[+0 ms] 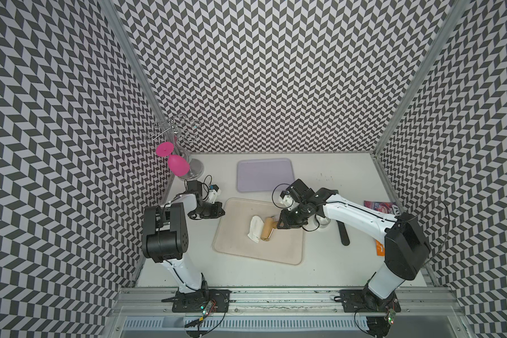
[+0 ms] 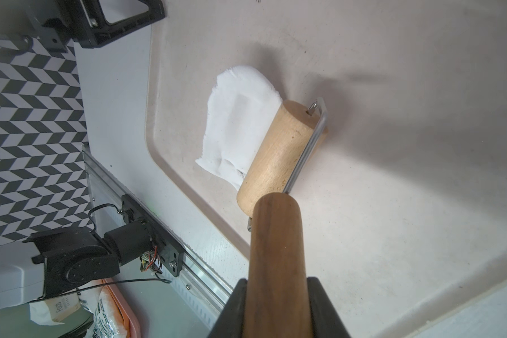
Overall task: Roll out the dumpling wrappers from the dough
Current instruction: Flatten out the dough on the work surface.
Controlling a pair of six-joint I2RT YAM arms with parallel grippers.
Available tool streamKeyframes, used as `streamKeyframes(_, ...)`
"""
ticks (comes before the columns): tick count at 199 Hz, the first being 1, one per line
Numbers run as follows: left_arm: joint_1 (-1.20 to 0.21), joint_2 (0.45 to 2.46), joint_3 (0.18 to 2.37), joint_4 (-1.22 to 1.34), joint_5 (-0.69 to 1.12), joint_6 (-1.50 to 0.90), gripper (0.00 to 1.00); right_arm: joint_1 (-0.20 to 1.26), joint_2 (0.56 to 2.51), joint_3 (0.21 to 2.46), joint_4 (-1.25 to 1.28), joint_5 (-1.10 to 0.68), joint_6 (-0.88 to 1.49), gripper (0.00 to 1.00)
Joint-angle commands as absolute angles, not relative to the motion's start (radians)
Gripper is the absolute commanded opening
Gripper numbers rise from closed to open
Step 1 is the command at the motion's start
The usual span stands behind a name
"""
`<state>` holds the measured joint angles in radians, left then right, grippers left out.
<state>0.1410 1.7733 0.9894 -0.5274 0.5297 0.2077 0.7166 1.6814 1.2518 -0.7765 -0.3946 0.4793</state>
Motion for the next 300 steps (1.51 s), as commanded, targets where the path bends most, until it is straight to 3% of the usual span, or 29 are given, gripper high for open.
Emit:
streamKeyframes(1,0.153,1.767,0.974,-0.554,0.537,0.227,0.0,0.678,1.733,1.163,-1.051,-0.146,0.483,0.0)
streamKeyframes(74,0.155,1.765,0.976,-0.556,0.539,0.227,0.0,0.647,1.69,1.202,-1.087,-0.114,0.486,0.0)
streamKeyframes(127,0.152,1.764,0.976,-0.558,0.545,0.228,0.0,0.693,1.663,1.56,-1.193,-0.198,0.434,0.0)
streamKeyframes(180,0.153,1.764,0.977,-0.56,0.548,0.229,0.0,0.836,1.838,1.864,-1.258,-0.24,0.409,0.0)
streamKeyframes(237,0.152,1.763,0.977,-0.56,0.546,0.229,0.0,0.845,1.936,1.854,-1.16,-0.302,0.419,0.0)
streamKeyframes(300,0.155,1.764,0.977,-0.559,0.546,0.23,0.0,0.798,1.92,1.554,-1.035,-0.303,0.424,0.0)
